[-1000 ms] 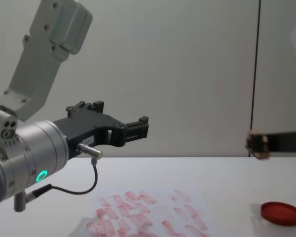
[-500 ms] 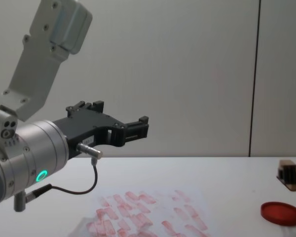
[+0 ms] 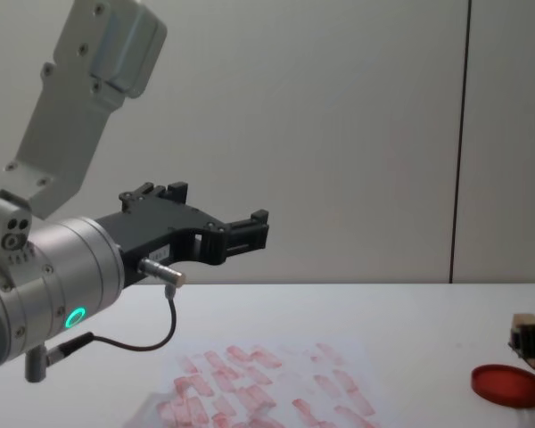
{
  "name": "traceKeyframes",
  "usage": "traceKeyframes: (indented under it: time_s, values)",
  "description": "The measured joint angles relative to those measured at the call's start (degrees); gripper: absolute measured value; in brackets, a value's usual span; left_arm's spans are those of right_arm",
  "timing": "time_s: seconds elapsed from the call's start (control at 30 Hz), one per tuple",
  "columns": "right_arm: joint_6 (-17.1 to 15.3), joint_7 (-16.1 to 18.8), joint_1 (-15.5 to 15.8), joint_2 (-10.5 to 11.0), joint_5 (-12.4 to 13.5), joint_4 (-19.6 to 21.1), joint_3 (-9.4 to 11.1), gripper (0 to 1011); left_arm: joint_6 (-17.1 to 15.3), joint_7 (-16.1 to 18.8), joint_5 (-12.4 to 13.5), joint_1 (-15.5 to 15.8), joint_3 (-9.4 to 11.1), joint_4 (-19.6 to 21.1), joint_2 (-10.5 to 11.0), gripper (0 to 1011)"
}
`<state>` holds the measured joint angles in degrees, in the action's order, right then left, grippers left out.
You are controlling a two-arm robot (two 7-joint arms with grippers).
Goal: Use the one hand to pick up the stamp and affix it onto the A4 paper.
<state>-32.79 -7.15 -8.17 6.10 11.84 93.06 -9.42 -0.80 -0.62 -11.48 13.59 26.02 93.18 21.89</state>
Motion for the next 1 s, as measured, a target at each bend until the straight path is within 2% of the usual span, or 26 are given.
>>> traceKeyframes:
  time_s: [0.23, 0.4, 0.43, 0.5, 0.6, 0.67, 0.77, 0.8, 1.0]
  values:
    - [0.56, 1.55, -1.29, -0.57, -0.88, -2.91, -0.23, 239, 0.0, 0.0, 0.0, 0.0, 0.0, 0.0, 0.0, 993]
    - [0.83, 2.49, -2.16, -1.0, -1.4, -4.67, -0.42, 392, 0.0, 0.0, 0.0, 0.0, 0.0, 0.0, 0.0, 993]
    - [0.88, 2.59, -2.29, -1.06, -1.46, -4.92, -0.44, 392, 0.0, 0.0, 0.0, 0.0, 0.0, 0.0, 0.0, 993]
    - [1.04, 2.81, -2.47, -1.15, -1.6, -5.23, -0.48, 500, 0.0, 0.0, 0.0, 0.0, 0.0, 0.0, 0.0, 993]
    - [1.41, 3.16, -2.63, -1.21, -1.91, -5.48, -0.53, 560, 0.0, 0.0, 0.0, 0.0, 0.0, 0.0, 0.0, 993]
    - [1.9, 3.43, -2.64, -1.22, -2.26, -5.47, -0.57, 652, 0.0, 0.0, 0.0, 0.0, 0.0, 0.0, 0.0, 993]
    - [2.83, 3.76, -2.46, -1.14, -2.84, -4.98, -0.6, 760, 0.0, 0.0, 0.0, 0.0, 0.0, 0.0, 0.0, 993]
    - [3.05, 3.88, -2.33, -1.07, -2.97, -4.72, -0.61, 760, 0.0, 0.0, 0.0, 0.0, 0.0, 0.0, 0.0, 993]
    - [5.46, 4.62, -1.1, -0.36, -4.15, -2.47, -0.51, 936, 0.0, 0.0, 0.0, 0.0, 0.0, 0.0, 0.0, 993]
